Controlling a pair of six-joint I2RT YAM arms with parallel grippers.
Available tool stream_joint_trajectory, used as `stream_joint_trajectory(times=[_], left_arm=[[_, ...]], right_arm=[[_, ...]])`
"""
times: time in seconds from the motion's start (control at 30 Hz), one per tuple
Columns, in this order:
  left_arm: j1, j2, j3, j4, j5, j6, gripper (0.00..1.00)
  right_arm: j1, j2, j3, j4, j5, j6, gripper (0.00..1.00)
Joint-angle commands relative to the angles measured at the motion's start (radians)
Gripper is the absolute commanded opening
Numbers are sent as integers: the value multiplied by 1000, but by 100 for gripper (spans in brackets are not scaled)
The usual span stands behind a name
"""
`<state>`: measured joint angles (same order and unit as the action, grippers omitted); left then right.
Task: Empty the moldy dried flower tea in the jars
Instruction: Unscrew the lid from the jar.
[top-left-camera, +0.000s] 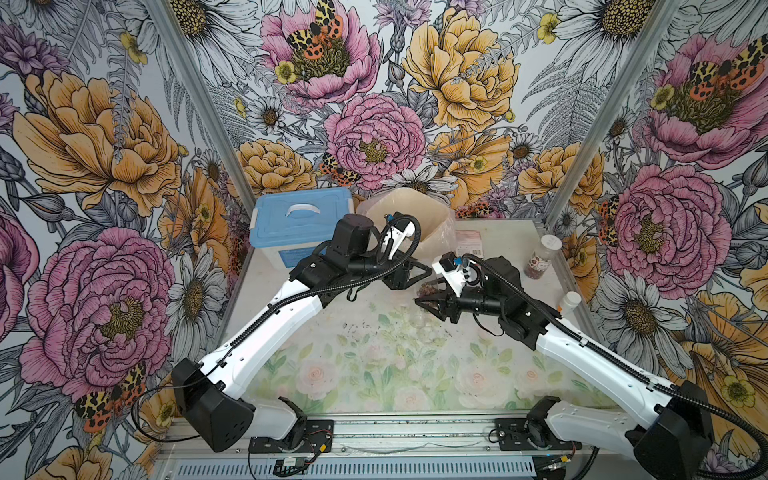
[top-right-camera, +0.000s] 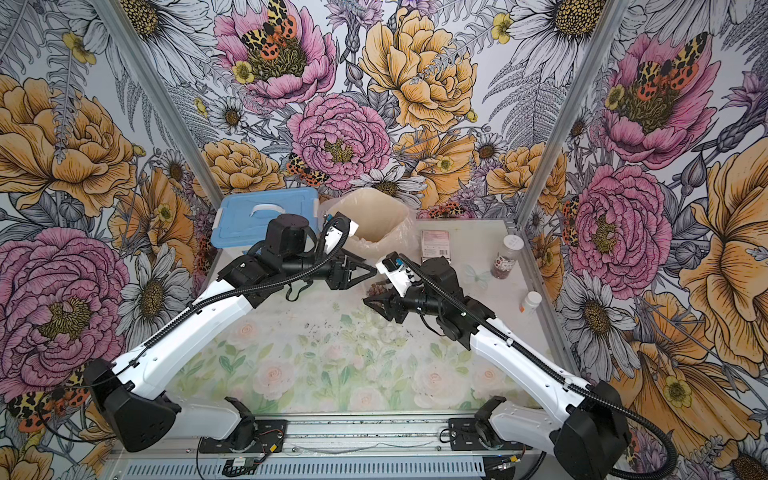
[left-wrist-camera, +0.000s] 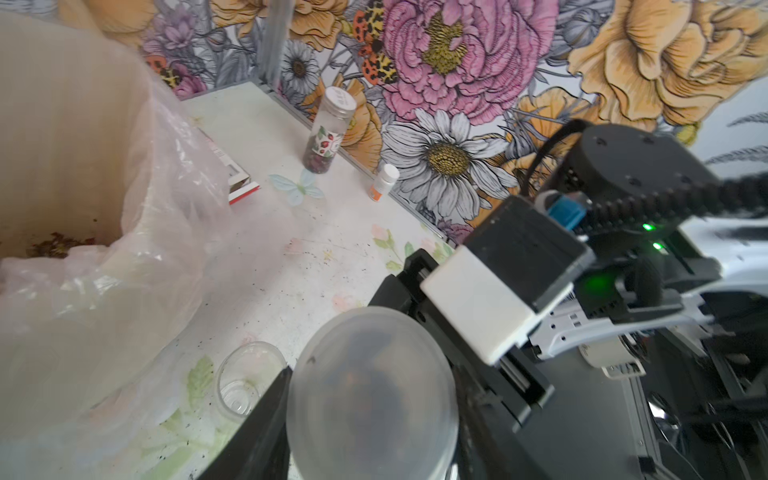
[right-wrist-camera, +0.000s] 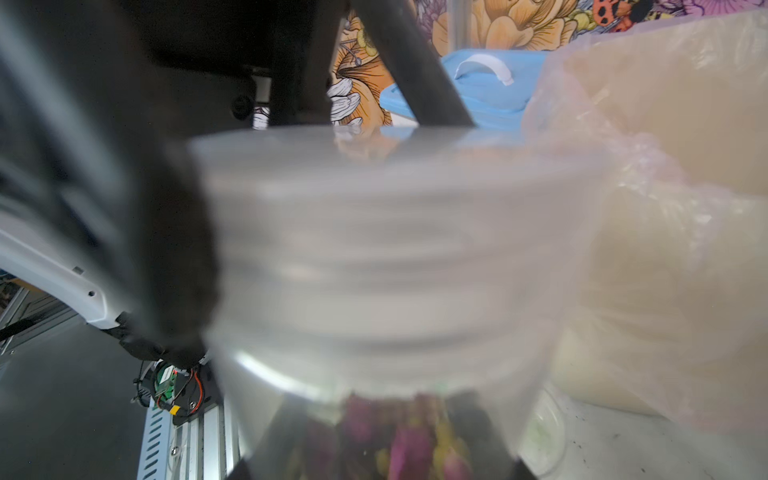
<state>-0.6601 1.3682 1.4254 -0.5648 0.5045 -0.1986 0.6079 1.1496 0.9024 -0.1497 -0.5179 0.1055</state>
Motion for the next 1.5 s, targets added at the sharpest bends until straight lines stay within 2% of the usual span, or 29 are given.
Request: stream_joint_trajectory(times=[0.0,0.13,0.33,0.43,0.63,0.77,0.83,0.93,1.07,1.2,1.47], left_arm=[[-44,-11,13,2,-314,-184,41],[-78,-3,6,25,-379,-222,42],[-69,-5,3,26,-347,-189,52],[-45,-16,-6,29,-257,-134,62],[28,-67,-28,34,2,1,85],[99,-123,-56,37,144,93,96],[152,-149,-80,58,228,119,99],[210,-171,-111,89,415,164,99],[221,-151,-125,89,551,201,99],[220,-103,-120,89,608,204,99],[204,-41,-97,87,621,220,98]], right_arm=[[12,-27,22,36,178,29,0],[25,-27,21,36,210,33,0],[29,-31,20,36,157,27,0],[29,-40,15,35,117,14,0],[21,-50,11,32,21,5,0],[14,-43,17,27,-51,6,0],[11,-38,22,27,-89,8,0],[11,-28,31,25,-171,10,0],[10,-5,53,25,-258,33,0],[17,9,64,25,-280,34,0],[24,16,65,26,-280,28,0]])
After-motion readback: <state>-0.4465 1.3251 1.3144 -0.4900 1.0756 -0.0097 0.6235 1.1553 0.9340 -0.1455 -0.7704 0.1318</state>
